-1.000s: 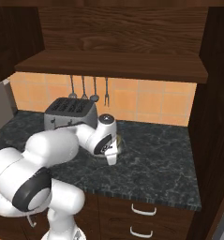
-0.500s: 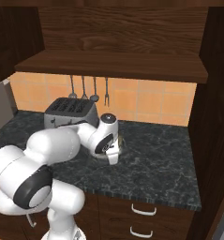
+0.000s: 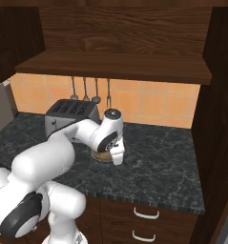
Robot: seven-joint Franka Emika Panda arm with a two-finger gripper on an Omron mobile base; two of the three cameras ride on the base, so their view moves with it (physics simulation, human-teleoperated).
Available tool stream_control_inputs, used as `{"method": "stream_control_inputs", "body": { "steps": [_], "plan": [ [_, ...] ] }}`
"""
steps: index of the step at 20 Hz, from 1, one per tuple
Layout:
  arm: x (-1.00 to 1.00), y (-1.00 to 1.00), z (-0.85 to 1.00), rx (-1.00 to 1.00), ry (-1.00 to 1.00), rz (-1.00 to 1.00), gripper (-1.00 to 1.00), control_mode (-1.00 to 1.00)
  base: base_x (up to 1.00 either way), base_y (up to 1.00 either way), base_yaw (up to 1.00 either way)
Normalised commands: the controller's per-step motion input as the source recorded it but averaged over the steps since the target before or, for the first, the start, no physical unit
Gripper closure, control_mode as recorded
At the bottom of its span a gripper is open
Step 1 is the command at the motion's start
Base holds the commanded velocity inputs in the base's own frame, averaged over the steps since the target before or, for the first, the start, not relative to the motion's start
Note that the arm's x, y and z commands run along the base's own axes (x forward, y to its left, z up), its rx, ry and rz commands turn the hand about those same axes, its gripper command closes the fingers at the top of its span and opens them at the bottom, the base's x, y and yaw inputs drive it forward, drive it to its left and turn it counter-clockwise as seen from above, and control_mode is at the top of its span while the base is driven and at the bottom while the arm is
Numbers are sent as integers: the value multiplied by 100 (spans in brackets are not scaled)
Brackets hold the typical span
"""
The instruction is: Pick up the bowls on the counter and stack them on top of one another in the open cabinet. Place the smaller bowl on top of the larger bowl.
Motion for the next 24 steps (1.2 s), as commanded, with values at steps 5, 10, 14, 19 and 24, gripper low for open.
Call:
{"method": "stream_control_inputs", "body": {
  "steps": [5,10,14,19,24],
  "plan": [
    [-50,-40,-21,0,0,15,-100,-100,0,0,0],
    [16,10,-14,0,0,8,-100,-100,0,0,0],
    [43,22,-3,0,1,1,-100,-100,0,0,0],
    [21,8,-25,-2,0,1,-100,-100,0,0,0],
    [15,0,-42,-3,2,0,-100,-100,0,0,0]
  ]
}}
